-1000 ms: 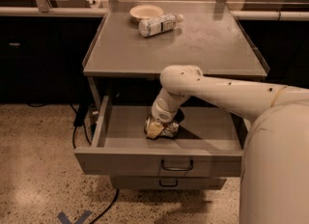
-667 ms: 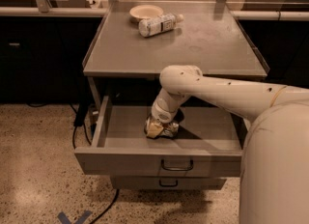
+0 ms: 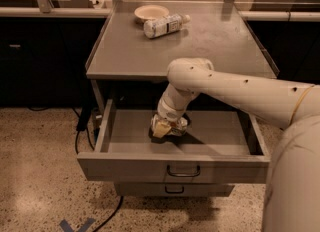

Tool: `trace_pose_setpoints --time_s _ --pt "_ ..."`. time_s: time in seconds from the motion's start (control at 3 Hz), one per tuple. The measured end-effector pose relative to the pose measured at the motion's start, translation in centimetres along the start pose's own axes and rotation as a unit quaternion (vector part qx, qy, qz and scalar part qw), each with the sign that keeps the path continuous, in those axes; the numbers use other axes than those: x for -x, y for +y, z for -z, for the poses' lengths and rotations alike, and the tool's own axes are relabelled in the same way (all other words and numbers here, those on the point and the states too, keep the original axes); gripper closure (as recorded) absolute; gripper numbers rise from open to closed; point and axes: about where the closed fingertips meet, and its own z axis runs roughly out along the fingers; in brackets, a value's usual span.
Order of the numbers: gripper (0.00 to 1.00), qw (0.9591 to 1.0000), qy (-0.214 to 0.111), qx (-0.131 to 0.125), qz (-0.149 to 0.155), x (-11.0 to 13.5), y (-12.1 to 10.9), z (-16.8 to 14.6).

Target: Pick 7up can from top drawer and place on counter

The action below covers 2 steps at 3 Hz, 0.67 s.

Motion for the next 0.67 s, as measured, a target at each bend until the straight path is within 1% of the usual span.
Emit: trace_pose_setpoints --time_s 0.33,0.67 --pt "1.00 0.9988 0.009 -0.032 0.037 2.67 0.69 7.20" --pt "1.00 0.9988 0.009 -0.032 0.037 2.67 0.71 7.17"
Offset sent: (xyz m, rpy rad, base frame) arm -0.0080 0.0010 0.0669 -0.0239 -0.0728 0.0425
